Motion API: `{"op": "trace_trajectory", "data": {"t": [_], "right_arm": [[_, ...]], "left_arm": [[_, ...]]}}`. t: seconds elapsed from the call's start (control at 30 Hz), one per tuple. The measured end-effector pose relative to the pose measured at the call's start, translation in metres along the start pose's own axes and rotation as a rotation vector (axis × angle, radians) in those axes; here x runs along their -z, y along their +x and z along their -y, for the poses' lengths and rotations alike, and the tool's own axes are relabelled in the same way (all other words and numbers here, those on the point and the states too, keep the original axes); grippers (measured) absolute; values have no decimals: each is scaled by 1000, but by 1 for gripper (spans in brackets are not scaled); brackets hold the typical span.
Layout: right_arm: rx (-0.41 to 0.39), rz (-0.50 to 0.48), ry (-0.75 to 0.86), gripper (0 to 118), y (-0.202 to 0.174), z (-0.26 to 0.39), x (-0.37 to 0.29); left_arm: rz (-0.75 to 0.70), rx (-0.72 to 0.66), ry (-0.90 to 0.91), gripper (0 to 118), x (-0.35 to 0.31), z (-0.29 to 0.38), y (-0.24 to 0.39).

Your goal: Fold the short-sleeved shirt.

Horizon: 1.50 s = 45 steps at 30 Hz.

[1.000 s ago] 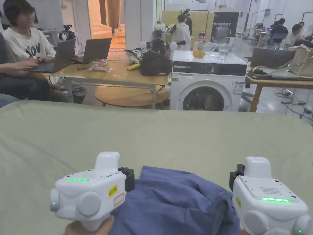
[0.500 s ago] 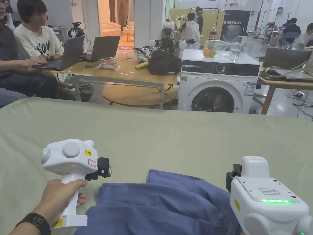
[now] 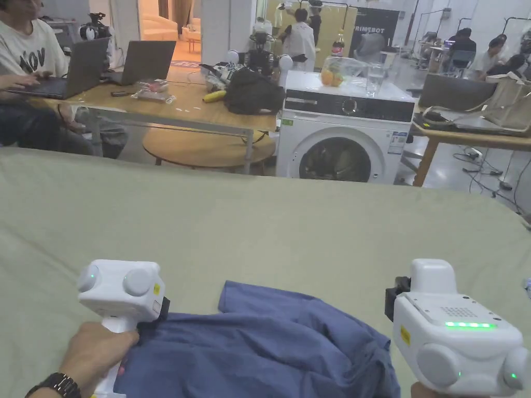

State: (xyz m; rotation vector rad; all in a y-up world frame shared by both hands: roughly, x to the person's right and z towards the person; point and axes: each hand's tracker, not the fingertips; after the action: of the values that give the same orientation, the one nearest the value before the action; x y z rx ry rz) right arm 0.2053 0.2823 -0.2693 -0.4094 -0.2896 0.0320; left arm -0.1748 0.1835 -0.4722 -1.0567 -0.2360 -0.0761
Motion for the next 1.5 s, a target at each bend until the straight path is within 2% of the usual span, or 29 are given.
{"op": "trace_trajectory", "data": {"t": [0.07,0.1,0.17,0.2,0.23,0.27,0.33,0.4,0.5,0.53,0.63,0.67,0.7,0.77,0.87,1.0,1.1,1.2,1.33,1.5], "right_arm": [[-16,-18,-65,0,5,-7,18],[-19,-38,-107,3,8,-12,30],[-36,-74,-189,23,10,-17,54],[-46,-107,-249,43,10,-19,69],[-56,-130,-302,55,8,-18,84],[-62,-150,-347,59,6,-16,97],[-79,-196,-453,59,1,-6,125],[-108,-201,-526,59,-5,7,147],[-115,-218,-617,58,-11,25,176],[-107,-245,-643,54,-13,30,183],[-112,-243,-621,47,-14,34,185],[-108,-241,-601,27,-14,32,184],[-107,-237,-595,0,-14,32,183],[-119,-224,-554,0,-10,28,178],[-53,-224,-482,0,1,17,161],[-64,-145,-305,0,21,-11,128],[-41,-89,-213,0,43,-34,105],[-26,-35,-157,0,64,-56,83],[57,9,-83,0,93,-84,54],[66,35,-21,0,106,-119,19]], "left_arm": [[96,-36,68,1,-11,2,-5],[70,-27,138,1,-20,5,-5],[51,12,185,1,-34,5,-10],[84,-4,192,1,-42,8,-12],[107,-24,195,1,-50,9,-14],[104,-29,204,1,-58,12,-15],[112,-47,245,1,-73,18,-18],[140,-79,251,1,-81,22,-23],[142,-82,259,1,-88,31,-23],[142,-83,258,1,-89,34,-23],[147,-95,239,1,-87,41,-24],[145,-100,236,1,-86,42,-23],[146,-106,238,1,-86,43,-24],[151,-113,239,1,-85,42,-25],[146,-115,245,1,-88,37,-26],[134,-97,290,1,-109,25,-31],[133,-100,338,1,-132,13,-38],[102,-99,397,1,-161,5,-46],[78,-145,460,1,-199,-11,-64],[45,-125,503,1,-242,-39,-71]]}}
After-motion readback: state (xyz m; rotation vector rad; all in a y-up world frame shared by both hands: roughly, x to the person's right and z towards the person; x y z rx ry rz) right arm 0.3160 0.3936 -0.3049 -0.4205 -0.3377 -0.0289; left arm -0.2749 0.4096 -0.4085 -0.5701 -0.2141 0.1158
